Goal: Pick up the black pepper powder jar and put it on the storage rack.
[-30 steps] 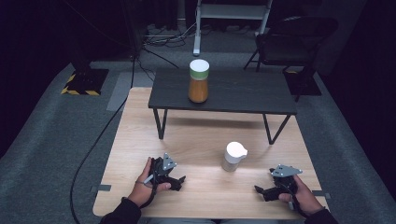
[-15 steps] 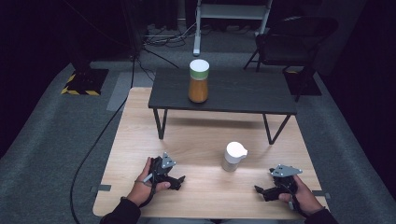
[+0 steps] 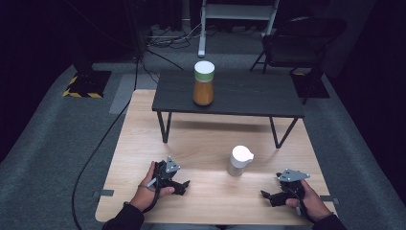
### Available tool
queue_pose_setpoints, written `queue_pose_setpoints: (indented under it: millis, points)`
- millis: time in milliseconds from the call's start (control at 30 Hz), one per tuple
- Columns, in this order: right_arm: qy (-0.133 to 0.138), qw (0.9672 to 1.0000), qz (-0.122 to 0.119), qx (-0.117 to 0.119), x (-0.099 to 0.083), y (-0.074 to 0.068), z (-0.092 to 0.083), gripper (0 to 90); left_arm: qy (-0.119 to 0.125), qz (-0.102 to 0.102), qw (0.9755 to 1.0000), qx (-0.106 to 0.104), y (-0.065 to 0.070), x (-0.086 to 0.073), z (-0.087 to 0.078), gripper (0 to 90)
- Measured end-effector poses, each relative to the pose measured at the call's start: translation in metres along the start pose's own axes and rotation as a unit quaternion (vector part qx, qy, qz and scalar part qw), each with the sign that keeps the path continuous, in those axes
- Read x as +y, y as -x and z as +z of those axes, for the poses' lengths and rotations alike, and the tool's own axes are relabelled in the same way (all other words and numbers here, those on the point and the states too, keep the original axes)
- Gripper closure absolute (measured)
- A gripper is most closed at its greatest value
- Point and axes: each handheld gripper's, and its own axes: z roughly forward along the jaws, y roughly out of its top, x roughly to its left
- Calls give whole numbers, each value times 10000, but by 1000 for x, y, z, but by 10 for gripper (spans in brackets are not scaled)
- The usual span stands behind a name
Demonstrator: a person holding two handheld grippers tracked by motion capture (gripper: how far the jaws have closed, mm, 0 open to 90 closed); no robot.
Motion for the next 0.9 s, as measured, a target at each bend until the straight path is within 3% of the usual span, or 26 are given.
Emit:
queue_pose_setpoints:
  millis: [667,900]
  points:
    - [7,10000,-30,-9,0,0,0,3,1,14,10000,-9,-1,0,0,4]
    - [52,9996,-130,-239,2,-9,0,20,3,16,10000,-10,0,0,0,4]
